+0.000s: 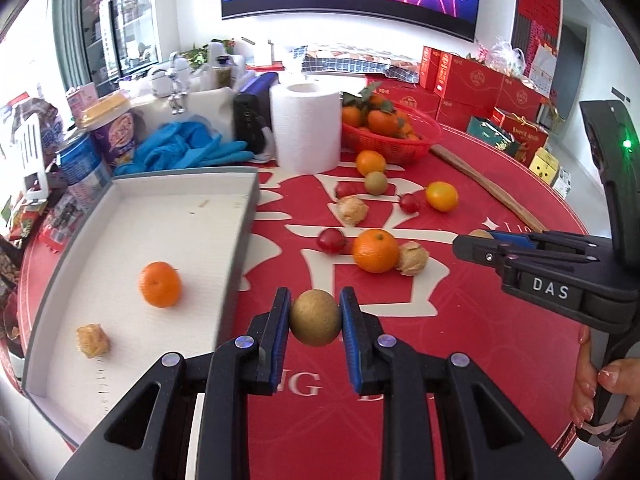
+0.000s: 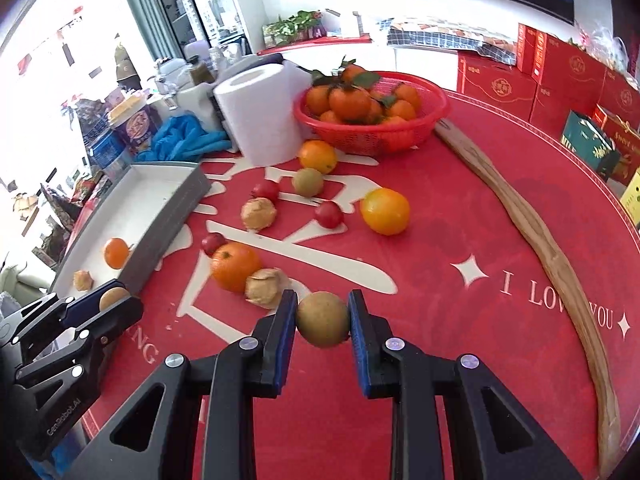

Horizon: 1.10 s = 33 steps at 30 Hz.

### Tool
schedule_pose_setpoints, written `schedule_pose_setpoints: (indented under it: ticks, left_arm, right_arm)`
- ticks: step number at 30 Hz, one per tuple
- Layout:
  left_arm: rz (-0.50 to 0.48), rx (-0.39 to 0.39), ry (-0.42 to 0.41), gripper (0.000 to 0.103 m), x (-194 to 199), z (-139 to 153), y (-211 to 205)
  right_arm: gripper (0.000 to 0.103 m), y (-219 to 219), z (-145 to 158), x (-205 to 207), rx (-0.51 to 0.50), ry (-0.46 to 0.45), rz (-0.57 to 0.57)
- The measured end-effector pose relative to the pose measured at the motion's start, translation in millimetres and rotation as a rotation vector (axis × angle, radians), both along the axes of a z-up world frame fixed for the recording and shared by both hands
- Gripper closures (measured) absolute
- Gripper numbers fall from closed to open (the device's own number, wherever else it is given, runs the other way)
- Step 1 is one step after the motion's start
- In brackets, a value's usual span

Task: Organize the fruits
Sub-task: 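Carry the brown fruit toward the tray with the left tool while the right tool grasps another brown fruit, then lower both brown fruits into the white tray and open both tools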

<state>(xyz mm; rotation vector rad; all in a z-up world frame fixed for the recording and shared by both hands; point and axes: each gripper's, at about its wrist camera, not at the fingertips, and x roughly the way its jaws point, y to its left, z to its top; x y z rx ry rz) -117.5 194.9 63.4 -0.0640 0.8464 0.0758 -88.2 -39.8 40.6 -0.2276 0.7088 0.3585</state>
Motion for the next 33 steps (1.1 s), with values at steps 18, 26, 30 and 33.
schedule_pose_setpoints:
  ticks: [18,26,30,33]
  left_arm:
    - [0.129,-0.019,-0.039,0.076,-26.7,-0.5,76.5]
    - [0.193,-0.016,-0.021,0.076,-36.9,-11.9,112.2]
    - [0.213,-0.024,-0.004,0.076,-39.8,-18.8,124.8]
    - [0.221,-0.028,0.009,0.076,-40.1,-25.0,133.1]
  right_arm:
    - [0.076,108.2,4.1,-19.5,-0.103,-0.02,0.148]
    - [0.076,158.3,-4.6,-23.5,-0.129,0.008,0.23]
    - [0.076,179.1,-13.8,-21.3,-0.14,0.034,0.255]
    - [0.076,194.8,-21.3,-17.9,-0.155,0.047,0.269]
